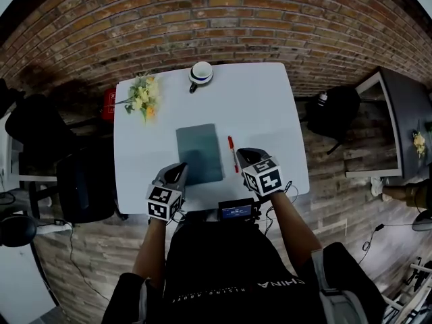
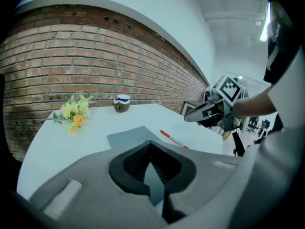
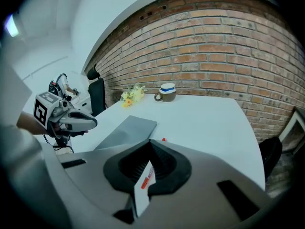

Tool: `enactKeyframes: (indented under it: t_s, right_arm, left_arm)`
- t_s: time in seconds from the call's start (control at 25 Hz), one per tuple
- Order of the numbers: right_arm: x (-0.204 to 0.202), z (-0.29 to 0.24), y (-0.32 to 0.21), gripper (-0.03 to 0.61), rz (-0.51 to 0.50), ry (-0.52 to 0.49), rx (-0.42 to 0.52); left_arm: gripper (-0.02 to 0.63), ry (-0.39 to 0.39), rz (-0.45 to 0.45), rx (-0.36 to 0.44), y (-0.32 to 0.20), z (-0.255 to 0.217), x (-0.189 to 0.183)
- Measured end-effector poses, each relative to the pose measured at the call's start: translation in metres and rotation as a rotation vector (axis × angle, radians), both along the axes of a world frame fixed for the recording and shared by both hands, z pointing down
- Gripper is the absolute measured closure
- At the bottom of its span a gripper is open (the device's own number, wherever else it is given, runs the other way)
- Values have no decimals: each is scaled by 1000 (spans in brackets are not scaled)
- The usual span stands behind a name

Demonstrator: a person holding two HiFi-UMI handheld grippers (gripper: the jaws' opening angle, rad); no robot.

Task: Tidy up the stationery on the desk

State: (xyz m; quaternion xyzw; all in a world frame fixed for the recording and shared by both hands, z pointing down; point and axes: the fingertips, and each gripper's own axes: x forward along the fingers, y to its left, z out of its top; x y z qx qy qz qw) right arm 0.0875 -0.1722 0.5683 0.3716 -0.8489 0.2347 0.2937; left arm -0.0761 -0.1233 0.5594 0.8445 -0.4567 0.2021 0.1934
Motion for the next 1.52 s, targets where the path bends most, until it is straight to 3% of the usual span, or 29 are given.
enactKeyframes:
  t_s: [0.32, 0.6, 0.96, 1.52]
  right_arm:
    - [13, -2, 14, 569, -53, 34, 39]
    - [18, -14, 52, 569, -6, 17, 58]
    - [-21, -30, 114, 569, 41, -40, 83]
    - [-27, -30, 208, 571, 99, -16, 129]
  left_arm:
    - [603, 15, -73, 1, 31, -4, 11]
    - [603, 13, -11, 29, 60, -9, 18]
    - [601, 68, 69, 43, 123, -19, 12]
    - [601, 97, 95, 70, 192, -15, 0]
